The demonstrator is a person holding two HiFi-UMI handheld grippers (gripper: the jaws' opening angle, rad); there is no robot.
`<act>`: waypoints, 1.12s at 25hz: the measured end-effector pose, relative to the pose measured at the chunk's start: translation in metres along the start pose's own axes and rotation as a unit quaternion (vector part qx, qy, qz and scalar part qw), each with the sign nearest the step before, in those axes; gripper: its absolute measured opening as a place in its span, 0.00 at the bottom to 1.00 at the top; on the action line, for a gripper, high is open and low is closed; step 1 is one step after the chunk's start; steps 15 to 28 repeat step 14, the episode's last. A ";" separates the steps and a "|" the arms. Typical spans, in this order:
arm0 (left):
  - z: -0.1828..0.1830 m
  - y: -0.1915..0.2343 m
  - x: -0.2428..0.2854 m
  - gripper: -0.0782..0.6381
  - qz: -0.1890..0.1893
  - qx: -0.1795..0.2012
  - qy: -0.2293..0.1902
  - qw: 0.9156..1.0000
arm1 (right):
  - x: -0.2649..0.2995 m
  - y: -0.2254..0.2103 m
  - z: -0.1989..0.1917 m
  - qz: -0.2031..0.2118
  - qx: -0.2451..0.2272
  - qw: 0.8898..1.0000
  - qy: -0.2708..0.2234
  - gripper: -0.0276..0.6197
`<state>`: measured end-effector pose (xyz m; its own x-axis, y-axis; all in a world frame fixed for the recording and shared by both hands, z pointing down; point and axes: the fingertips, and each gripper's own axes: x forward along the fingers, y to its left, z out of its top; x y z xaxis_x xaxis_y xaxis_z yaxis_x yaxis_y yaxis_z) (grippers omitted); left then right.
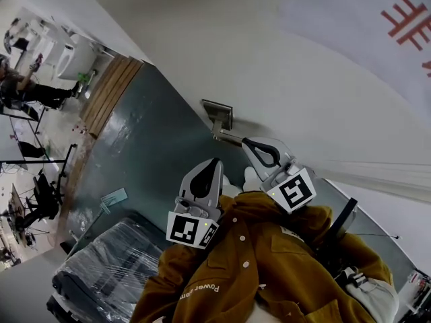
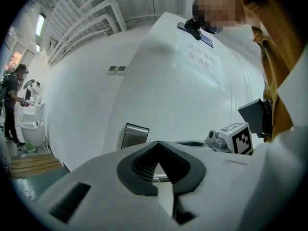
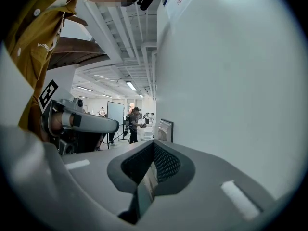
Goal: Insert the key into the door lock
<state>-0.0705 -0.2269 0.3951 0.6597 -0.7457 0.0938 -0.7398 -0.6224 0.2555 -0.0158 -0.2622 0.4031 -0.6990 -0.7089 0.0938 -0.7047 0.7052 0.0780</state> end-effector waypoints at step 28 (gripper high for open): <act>0.004 0.001 -0.002 0.11 -0.022 0.000 0.003 1.000 | 0.000 0.003 0.006 -0.022 0.018 1.000 -0.010 0.05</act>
